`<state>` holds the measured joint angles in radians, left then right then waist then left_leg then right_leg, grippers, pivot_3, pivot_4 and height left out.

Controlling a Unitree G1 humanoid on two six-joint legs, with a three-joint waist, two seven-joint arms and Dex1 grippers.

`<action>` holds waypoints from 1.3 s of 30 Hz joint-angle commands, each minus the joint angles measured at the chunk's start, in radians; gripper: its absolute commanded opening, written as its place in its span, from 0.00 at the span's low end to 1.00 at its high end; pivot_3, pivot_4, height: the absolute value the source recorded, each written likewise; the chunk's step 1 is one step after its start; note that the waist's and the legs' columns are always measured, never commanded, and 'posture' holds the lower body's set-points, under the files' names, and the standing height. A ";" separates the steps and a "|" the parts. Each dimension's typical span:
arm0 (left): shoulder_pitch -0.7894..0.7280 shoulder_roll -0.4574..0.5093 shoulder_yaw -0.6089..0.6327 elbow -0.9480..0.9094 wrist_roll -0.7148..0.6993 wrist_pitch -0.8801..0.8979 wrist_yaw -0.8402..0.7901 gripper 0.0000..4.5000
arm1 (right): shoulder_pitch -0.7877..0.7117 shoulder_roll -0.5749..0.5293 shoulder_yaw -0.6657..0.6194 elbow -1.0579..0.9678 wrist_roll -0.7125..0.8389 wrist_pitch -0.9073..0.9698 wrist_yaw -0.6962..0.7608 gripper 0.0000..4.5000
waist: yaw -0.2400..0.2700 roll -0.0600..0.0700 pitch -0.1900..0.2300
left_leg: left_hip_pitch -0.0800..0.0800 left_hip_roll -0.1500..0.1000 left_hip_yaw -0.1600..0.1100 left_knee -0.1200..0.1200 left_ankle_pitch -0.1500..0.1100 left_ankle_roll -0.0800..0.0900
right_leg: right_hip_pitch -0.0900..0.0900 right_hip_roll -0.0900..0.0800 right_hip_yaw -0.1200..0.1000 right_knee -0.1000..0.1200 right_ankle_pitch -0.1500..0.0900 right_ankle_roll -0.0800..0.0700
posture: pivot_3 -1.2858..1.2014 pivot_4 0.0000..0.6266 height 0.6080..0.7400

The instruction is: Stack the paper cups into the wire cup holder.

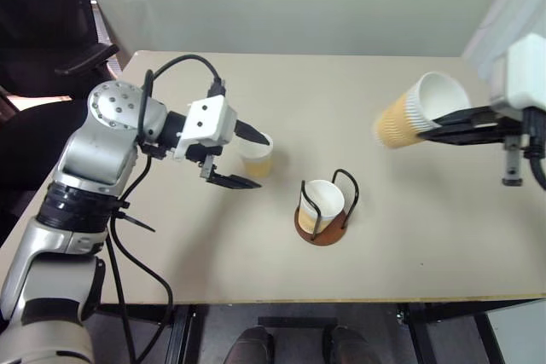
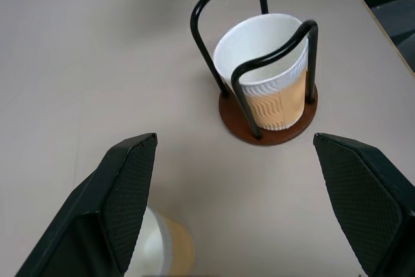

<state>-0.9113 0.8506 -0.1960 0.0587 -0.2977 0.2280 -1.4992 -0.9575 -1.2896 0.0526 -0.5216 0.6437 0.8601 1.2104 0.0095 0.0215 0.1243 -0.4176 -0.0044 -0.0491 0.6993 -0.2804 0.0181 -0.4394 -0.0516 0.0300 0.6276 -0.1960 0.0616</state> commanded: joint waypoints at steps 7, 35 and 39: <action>-0.006 0.015 0.028 -0.027 0.002 -0.005 -0.011 0.93 | -0.071 0.102 0.123 -0.036 -0.036 0.048 0.018 0.00 | 0.002 0.000 0.000 | -0.002 0.000 -0.001 -0.001 0.000 0.000 | -0.001 -0.001 -0.001 -0.001 0.000 0.000 | 0.52 0.24 1.00; -0.021 0.005 0.018 -0.026 0.028 -0.005 -0.004 0.93 | 0.038 0.238 0.173 -0.061 -0.113 0.033 0.001 0.04 | 0.000 0.000 0.000 | -0.001 0.000 -0.001 0.000 0.001 -0.001 | -0.001 -0.001 -0.001 0.001 -0.001 -0.001 | 0.52 0.24 1.00; -0.021 0.002 0.017 -0.025 0.033 -0.010 -0.003 0.93 | 0.040 0.244 0.165 -0.047 -0.131 0.035 -0.015 0.26 | 0.000 0.000 0.000 | -0.001 0.000 -0.001 0.000 0.001 -0.001 | -0.001 -0.001 -0.001 0.000 -0.001 -0.001 | 0.52 0.24 1.00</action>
<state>-0.9113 0.8493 -0.1958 0.0432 -0.2701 0.2273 -1.5038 -0.9088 -1.0433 0.2632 -0.5668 0.5154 0.8959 1.2077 0.0093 0.0215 0.1243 -0.4190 -0.0047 -0.0496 0.6988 -0.2798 0.0174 -0.4406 -0.0522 0.0290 0.6280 -0.1967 0.0601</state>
